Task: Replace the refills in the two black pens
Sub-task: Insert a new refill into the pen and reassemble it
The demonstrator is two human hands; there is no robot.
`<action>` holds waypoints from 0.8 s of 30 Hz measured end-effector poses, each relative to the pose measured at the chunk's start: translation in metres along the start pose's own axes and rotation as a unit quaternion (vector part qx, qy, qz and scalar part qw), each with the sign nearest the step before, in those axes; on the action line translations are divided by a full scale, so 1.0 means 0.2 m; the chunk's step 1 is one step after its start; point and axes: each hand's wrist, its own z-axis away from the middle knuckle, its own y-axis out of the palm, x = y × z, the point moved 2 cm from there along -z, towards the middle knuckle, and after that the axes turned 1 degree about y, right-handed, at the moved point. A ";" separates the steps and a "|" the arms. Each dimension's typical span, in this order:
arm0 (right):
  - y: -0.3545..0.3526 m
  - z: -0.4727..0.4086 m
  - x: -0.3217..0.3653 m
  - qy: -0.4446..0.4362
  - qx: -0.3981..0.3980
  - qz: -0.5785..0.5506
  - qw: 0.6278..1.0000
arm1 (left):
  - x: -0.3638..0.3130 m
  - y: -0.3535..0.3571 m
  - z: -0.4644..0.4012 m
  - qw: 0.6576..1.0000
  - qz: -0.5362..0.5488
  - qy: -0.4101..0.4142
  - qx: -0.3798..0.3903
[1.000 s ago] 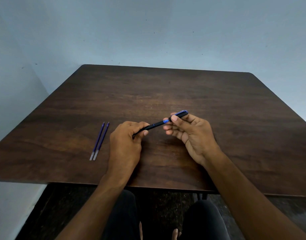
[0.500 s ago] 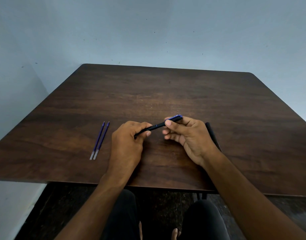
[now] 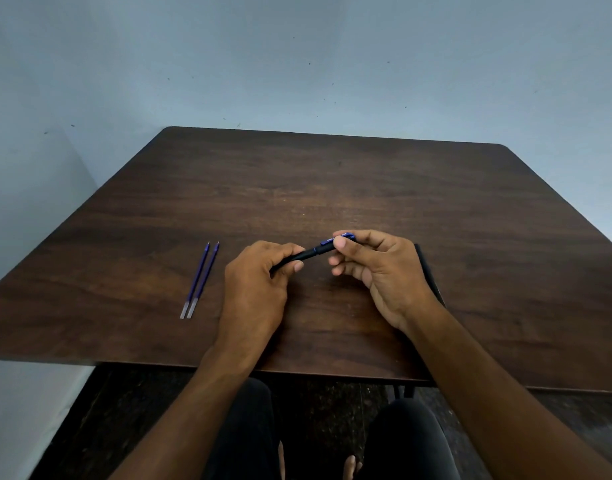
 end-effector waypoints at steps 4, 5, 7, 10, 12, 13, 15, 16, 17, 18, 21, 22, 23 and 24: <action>0.01 0.00 -0.01 -0.001 0.004 0.019 1.000 | 0.00 -0.01 0.00 1.000 -0.008 0.005 -0.001; 0.01 0.01 -0.01 -0.001 0.006 0.023 1.000 | 0.00 -0.01 0.00 1.000 -0.008 0.004 -0.002; 0.01 0.01 -0.01 0.000 0.008 0.026 1.000 | 0.00 -0.02 0.00 1.000 0.000 0.001 -0.005; 0.02 0.01 -0.01 0.003 0.009 0.024 1.000 | 0.00 -0.02 0.00 1.000 0.006 0.000 -0.008; 0.02 0.01 -0.01 0.003 0.009 0.024 1.000 | 0.00 -0.02 -0.01 1.000 0.008 -0.001 -0.012; 0.02 0.00 -0.01 0.001 0.009 0.024 1.000 | 0.00 -0.02 -0.01 1.000 0.010 -0.002 -0.015; 0.02 0.00 -0.01 -0.001 0.009 0.024 1.000 | 0.00 -0.01 -0.01 1.000 0.015 -0.007 -0.018; 0.02 0.00 -0.01 -0.002 0.010 0.025 1.000 | 0.00 -0.01 -0.02 1.000 0.018 -0.010 -0.019; 0.02 0.00 -0.01 -0.001 0.011 0.025 1.000 | 0.00 -0.01 -0.02 1.000 0.021 -0.012 -0.018; 0.02 0.00 -0.02 0.000 0.012 0.025 1.000 | 0.00 -0.01 -0.01 0.999 0.024 -0.013 -0.018; 0.02 0.00 -0.02 0.002 0.012 0.024 1.000 | 0.00 -0.01 -0.02 0.999 0.029 -0.014 -0.017; 0.02 0.00 -0.02 0.002 0.011 0.024 1.000 | 0.00 -0.01 -0.01 0.999 0.028 -0.014 -0.016; 0.01 0.00 -0.03 0.001 0.008 0.025 1.000 | 0.00 -0.01 -0.02 1.000 0.025 -0.014 -0.013; 0.01 -0.01 -0.03 0.001 0.006 0.026 1.000 | 0.00 -0.01 -0.02 1.000 0.022 -0.015 -0.010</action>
